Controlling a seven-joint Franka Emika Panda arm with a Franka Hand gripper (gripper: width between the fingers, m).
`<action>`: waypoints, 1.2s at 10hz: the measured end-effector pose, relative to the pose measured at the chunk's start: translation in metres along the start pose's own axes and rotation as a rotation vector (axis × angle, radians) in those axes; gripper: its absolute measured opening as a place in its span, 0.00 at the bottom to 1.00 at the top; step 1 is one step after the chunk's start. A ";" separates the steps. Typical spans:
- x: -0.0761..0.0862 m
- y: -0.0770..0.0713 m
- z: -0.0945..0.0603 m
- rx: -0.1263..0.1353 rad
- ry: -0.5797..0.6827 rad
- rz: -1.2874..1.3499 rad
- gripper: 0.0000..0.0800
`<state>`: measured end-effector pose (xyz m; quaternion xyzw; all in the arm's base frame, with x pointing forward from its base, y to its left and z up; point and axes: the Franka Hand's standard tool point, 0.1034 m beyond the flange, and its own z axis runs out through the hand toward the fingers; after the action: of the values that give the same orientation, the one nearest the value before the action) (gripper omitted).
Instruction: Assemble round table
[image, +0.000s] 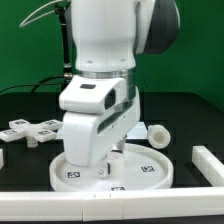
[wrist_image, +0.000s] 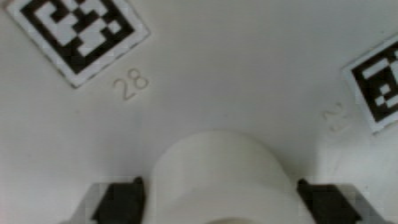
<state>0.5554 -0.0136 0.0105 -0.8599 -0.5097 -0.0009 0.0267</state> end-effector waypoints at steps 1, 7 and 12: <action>0.005 -0.003 0.000 0.004 -0.001 0.001 0.51; 0.034 -0.018 0.001 0.019 -0.016 0.064 0.51; 0.034 -0.019 0.002 0.021 -0.017 0.064 0.80</action>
Offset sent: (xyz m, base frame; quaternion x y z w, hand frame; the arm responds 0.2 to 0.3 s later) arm 0.0137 0.0233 0.0032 0.0161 0.0037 0.0192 0.9997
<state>0.5553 0.0254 0.0103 -0.8754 -0.4822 0.0126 0.0314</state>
